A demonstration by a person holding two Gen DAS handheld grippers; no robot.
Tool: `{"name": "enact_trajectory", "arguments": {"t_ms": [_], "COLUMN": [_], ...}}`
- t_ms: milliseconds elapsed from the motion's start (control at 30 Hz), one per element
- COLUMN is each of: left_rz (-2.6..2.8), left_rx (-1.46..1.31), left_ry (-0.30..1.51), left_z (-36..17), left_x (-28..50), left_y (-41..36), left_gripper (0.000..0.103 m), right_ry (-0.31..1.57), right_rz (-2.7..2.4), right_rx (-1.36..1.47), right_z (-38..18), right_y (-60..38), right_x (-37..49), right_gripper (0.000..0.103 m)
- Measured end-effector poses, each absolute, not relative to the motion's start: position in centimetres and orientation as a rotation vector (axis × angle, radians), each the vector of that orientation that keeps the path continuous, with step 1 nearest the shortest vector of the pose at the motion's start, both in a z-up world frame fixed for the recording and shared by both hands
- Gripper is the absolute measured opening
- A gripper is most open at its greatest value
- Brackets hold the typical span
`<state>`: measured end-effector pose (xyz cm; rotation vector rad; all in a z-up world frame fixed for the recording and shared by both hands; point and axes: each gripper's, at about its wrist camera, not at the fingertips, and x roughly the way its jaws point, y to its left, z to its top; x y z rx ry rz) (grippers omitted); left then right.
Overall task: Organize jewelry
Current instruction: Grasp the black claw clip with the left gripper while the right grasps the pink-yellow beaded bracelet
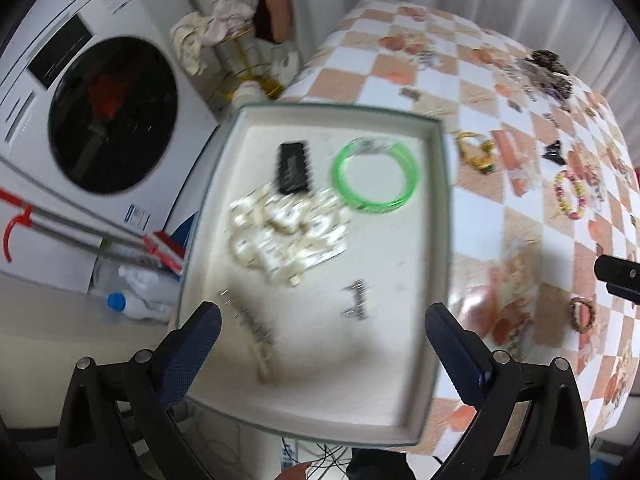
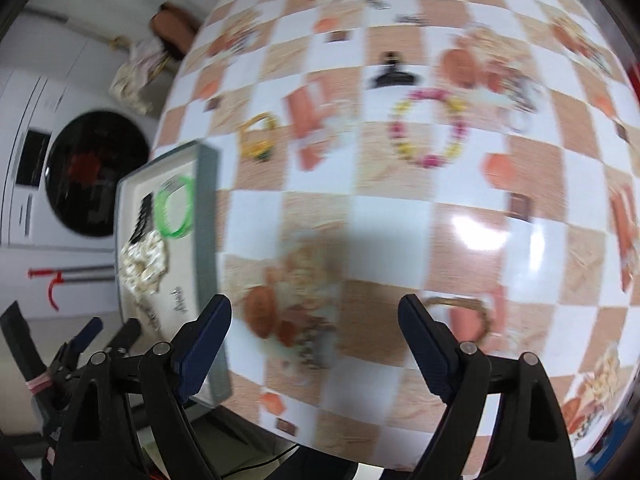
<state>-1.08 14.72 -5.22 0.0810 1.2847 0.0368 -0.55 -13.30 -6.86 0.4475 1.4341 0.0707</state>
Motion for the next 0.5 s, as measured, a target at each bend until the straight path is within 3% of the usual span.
{"name": "enact_trajectory", "arguments": {"t_ms": [500], "left_rz": [-0.158], "left_rx": [0.107], "left_ry": [1.29], "left_z": [-4.8], "left_x": [2.2], "left_y": [5.4], "left_gripper": [0.103], "right_ry": [1.5], "right_rz": [-0.073], "right_rx": [0.394], "right_z": [-9.8], "right_y": [-20.1], "right_x": [-4.1], "right_gripper": [0.088]}}
